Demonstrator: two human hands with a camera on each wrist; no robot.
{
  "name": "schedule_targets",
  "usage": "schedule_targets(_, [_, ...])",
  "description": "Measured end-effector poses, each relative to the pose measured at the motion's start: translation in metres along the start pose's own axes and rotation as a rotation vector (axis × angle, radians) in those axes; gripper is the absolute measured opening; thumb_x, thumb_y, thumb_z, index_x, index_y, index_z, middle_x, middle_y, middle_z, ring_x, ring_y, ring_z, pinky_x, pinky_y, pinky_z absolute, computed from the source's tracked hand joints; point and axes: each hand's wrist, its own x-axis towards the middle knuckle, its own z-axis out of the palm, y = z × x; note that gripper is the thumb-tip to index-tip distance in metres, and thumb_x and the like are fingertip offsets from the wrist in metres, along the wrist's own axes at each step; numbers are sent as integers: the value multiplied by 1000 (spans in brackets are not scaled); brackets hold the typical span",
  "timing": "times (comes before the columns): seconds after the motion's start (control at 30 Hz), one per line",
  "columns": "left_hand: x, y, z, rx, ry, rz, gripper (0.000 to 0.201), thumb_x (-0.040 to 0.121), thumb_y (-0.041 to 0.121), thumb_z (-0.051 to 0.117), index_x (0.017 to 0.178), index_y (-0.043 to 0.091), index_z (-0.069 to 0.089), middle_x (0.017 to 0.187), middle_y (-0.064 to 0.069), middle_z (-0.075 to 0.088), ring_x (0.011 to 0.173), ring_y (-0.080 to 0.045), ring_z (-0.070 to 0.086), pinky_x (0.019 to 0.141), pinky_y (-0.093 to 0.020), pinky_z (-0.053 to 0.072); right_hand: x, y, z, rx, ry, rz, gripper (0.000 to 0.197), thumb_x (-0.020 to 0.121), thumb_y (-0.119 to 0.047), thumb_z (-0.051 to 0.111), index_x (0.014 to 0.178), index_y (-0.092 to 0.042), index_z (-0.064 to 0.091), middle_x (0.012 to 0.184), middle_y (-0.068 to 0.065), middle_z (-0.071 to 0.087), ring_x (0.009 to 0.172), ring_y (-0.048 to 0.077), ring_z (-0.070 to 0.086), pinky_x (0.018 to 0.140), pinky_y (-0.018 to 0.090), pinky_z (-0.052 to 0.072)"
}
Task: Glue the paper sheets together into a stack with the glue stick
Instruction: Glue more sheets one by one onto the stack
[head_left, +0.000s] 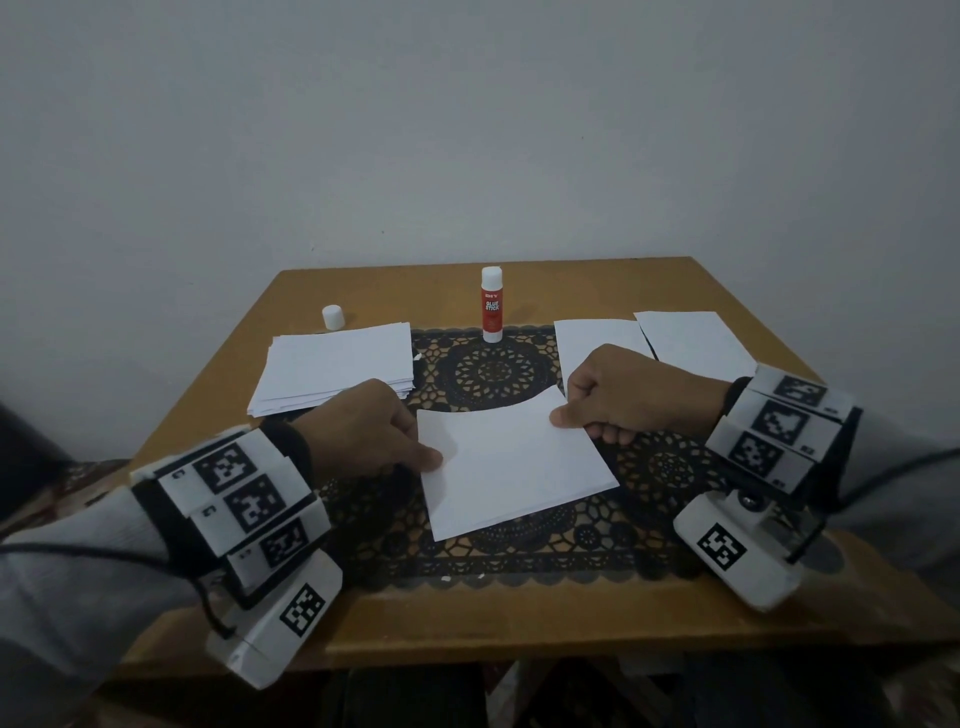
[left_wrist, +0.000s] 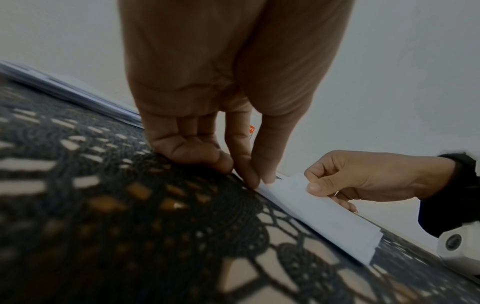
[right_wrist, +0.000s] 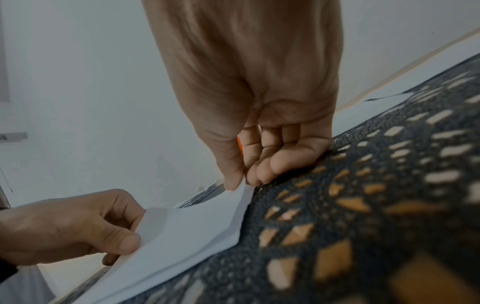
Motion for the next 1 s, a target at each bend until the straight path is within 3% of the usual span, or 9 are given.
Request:
schedule_targets(0.23, [0, 2, 2, 87, 2, 22, 32, 80, 33, 73, 57, 19, 56, 64, 3, 57, 61, -9, 50, 52, -17, 33, 0, -1, 3, -85, 19, -32, 32, 85, -24, 72, 66, -8, 53, 55, 1, 60, 38, 2, 50, 48, 17, 46])
schedule_targets(0.33, [0, 5, 3, 156, 24, 43, 24, 79, 35, 74, 74, 18, 57, 79, 3, 61, 70, -10, 52, 54, -17, 34, -3, -6, 5, -138, 43, -26, 25, 84, -28, 73, 83, -13, 53, 63, -3, 61, 43, 4, 51, 50, 20, 46])
schedule_targets(0.47, [-9, 8, 7, 297, 62, 104, 71, 80, 38, 73, 136, 24, 32, 120, -3, 50, 105, -19, 53, 83, -25, 46, -10, -15, 8, -390, 110, -93, 34, 86, -32, 70, 100, -17, 43, 89, -4, 53, 73, 10, 51, 55, 23, 35])
schedule_targets(0.57, [-20, 10, 12, 547, 28, 236, 79, 82, 50, 66, 147, 35, 24, 145, -3, 29, 129, -23, 37, 106, -37, 38, -23, -32, 16, -630, 151, -189, 14, 92, -24, 59, 86, -18, 48, 97, 2, 55, 91, 21, 53, 62, 27, 37])
schedule_targets(0.6, [-22, 10, 13, 618, -26, 252, 78, 83, 54, 62, 148, 34, 24, 152, -3, 21, 136, -24, 28, 112, -40, 32, -30, -39, 21, -705, 121, -233, 9, 94, -26, 55, 93, -17, 52, 103, 3, 54, 99, 23, 52, 70, 28, 41])
schedule_targets(0.67, [-24, 10, 14, 676, -155, 230, 81, 86, 57, 54, 152, 31, 14, 160, -1, 3, 146, -24, 8, 118, -45, 19, -47, -48, 34, -770, -102, -271, 44, 98, -44, 46, 130, -15, 48, 135, 11, 45, 125, 27, 42, 100, 36, 41])
schedule_targets(0.73, [-25, 7, 14, 695, -233, 215, 86, 88, 59, 49, 152, 29, 0, 160, 0, -11, 148, -21, -5, 120, -44, 10, -68, -56, 50, -773, -374, -276, 86, 94, -65, 34, 154, -9, 9, 161, 15, 3, 148, 30, 6, 120, 40, 12])
schedule_targets(0.8, [-23, 5, 14, 684, -253, 213, 88, 89, 59, 47, 152, 28, -6, 159, 1, -17, 147, -18, -10, 121, -43, 8, -78, -52, 57, -800, -446, -299, 100, 90, -73, 27, 152, -7, -16, 158, 12, -25, 147, 24, -20, 116, 33, -7])
schedule_targets(1.0, [-23, 2, 15, 662, -250, 229, 87, 89, 60, 46, 152, 28, -7, 158, 1, -17, 147, -18, -9, 121, -42, 10, -76, -34, 45, -820, -395, -138, 95, 92, -71, 20, 149, -8, -23, 156, 12, -30, 145, 23, -25, 114, 31, -9])
